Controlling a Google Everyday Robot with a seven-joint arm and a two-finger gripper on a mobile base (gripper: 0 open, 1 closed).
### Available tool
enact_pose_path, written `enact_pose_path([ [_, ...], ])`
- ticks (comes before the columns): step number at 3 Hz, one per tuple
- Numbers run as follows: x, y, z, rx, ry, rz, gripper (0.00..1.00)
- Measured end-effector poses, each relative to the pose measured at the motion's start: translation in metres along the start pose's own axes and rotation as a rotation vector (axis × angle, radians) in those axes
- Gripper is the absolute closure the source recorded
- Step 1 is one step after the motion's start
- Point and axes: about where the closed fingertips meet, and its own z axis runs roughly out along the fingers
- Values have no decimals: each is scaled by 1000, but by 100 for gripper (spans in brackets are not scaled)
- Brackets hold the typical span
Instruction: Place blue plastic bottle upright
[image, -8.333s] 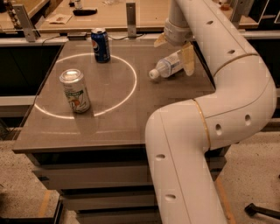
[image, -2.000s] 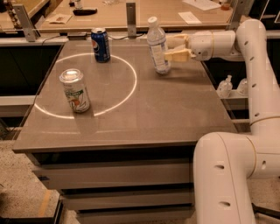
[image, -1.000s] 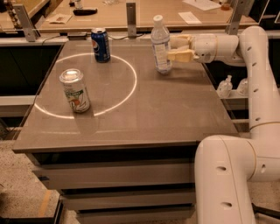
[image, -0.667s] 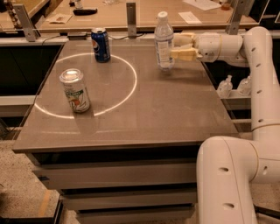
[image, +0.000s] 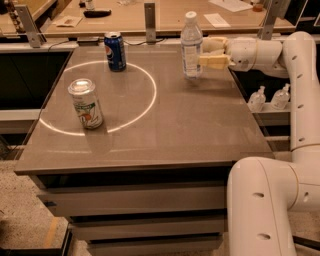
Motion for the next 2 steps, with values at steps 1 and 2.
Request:
enact_pose_path([
  [1,3,2,-1,-8,24,9,100],
  [2,4,10,5,-45,96,7,81],
])
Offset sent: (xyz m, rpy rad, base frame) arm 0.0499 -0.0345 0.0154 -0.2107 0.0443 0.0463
